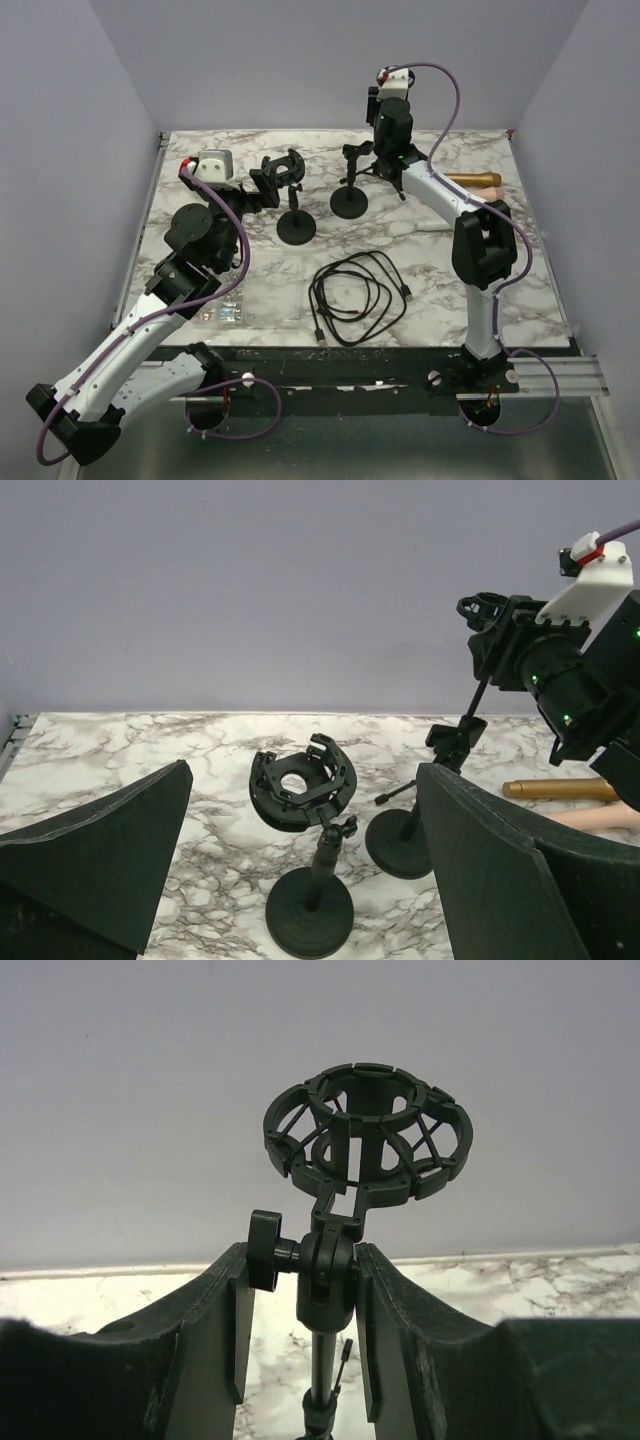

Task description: Remove the microphone from the stand

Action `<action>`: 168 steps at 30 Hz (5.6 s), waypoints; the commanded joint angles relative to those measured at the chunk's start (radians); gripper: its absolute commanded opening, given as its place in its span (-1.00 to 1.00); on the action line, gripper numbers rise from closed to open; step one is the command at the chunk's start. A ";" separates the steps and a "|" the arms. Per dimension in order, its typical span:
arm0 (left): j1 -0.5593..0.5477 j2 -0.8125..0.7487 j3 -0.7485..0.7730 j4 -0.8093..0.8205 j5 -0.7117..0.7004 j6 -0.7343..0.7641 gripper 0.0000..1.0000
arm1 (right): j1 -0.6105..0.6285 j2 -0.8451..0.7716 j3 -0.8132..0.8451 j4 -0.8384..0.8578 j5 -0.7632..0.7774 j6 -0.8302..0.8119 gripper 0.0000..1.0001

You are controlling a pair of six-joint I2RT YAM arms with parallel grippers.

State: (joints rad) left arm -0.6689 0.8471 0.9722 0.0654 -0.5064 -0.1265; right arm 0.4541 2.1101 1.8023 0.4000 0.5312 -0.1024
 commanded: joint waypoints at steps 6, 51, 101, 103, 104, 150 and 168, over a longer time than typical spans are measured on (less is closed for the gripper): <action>-0.002 0.013 0.013 -0.009 0.013 -0.022 0.97 | -0.030 -0.213 -0.223 0.042 -0.165 0.047 -0.99; -0.003 -0.013 0.036 -0.041 0.060 -0.062 0.97 | -0.339 -0.282 -0.718 0.386 -0.967 1.356 0.94; -0.003 -0.014 0.034 -0.037 0.048 -0.050 0.97 | -0.284 -0.090 -0.541 -0.039 -0.691 1.104 -0.99; -0.003 -0.014 0.034 -0.038 0.048 -0.051 0.97 | -0.263 -0.093 -0.488 -0.149 -0.618 1.018 -0.99; -0.003 -0.014 0.034 -0.038 0.050 -0.053 0.97 | -0.250 -0.094 -0.465 -0.199 -0.582 0.980 -0.99; -0.003 -0.010 0.033 -0.040 0.048 -0.050 0.97 | -0.017 -0.152 -0.221 -0.438 -0.088 0.477 0.05; -0.003 0.000 0.036 -0.042 0.056 -0.061 0.97 | -0.045 -0.358 -0.128 -0.466 -0.102 0.388 0.27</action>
State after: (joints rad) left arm -0.6697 0.8448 0.9760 0.0196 -0.4656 -0.1814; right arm 0.4118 1.7908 1.5780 -0.0578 0.4545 0.3279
